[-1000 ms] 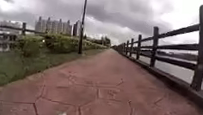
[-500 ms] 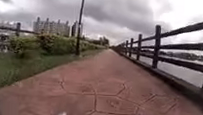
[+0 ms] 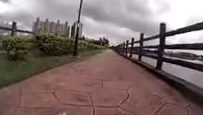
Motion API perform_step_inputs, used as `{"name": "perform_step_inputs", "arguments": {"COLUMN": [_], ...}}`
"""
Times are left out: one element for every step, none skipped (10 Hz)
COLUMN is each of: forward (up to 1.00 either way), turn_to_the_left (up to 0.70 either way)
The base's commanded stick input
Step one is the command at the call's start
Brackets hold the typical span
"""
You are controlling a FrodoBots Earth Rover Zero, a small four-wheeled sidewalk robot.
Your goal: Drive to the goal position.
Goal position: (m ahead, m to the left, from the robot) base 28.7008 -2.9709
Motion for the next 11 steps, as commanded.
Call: {"name": "perform_step_inputs", "arguments": {"forward": [0.5,0.5,0.5,0.5,0.5,0.5,0.5,0.5,0.5,0.5,0.5], "turn_to_the_left": [0.0,0.0,0.0,0.0,0.0,0.0,0.0,0.0,0.0,0.0,0.0]}}
